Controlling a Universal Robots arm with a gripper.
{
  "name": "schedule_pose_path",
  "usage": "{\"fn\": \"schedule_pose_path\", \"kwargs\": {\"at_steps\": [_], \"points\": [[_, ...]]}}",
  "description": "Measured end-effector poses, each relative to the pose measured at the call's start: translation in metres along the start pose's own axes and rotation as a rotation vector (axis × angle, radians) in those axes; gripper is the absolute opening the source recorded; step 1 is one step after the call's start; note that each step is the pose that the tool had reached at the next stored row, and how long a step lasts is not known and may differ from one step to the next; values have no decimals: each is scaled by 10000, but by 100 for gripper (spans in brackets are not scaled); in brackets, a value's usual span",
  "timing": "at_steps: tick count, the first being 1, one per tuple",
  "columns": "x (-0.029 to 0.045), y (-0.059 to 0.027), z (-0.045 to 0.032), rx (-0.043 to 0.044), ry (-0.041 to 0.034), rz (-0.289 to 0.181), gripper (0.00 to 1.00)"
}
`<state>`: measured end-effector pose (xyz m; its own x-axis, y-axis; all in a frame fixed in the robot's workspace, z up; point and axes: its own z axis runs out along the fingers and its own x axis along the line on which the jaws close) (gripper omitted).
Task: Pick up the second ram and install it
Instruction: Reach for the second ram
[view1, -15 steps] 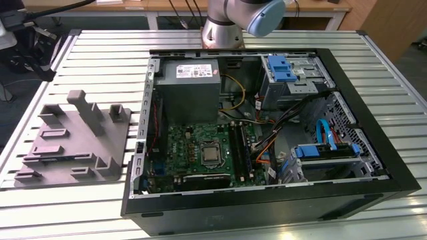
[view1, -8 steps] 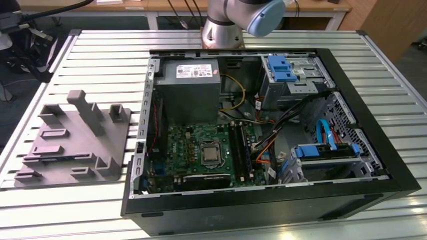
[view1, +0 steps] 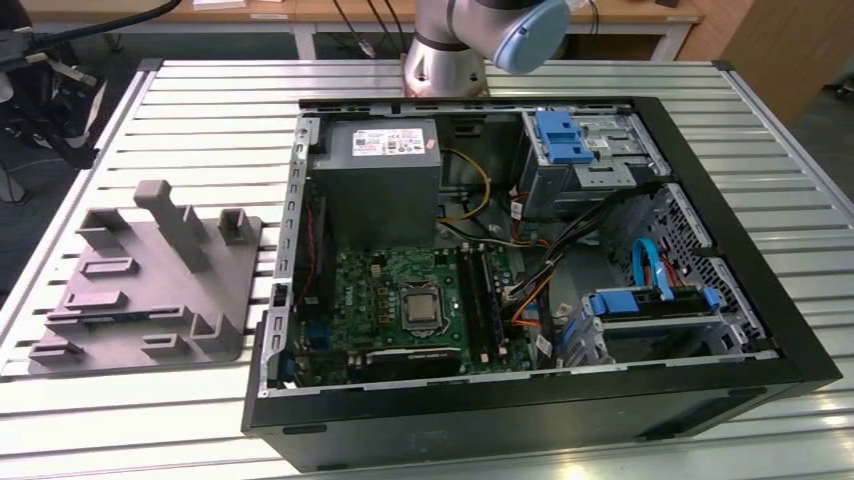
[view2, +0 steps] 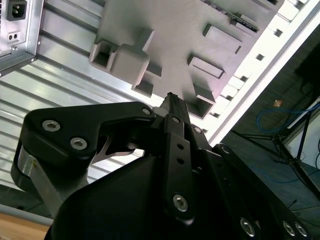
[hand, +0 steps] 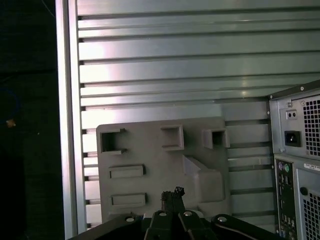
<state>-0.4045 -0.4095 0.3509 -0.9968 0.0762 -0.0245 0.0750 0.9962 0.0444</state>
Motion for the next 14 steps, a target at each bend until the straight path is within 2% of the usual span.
{"fn": "schedule_pose_path", "kwargs": {"at_steps": [14], "points": [[93, -142, 108, 0, 1, 0, 10]]}}
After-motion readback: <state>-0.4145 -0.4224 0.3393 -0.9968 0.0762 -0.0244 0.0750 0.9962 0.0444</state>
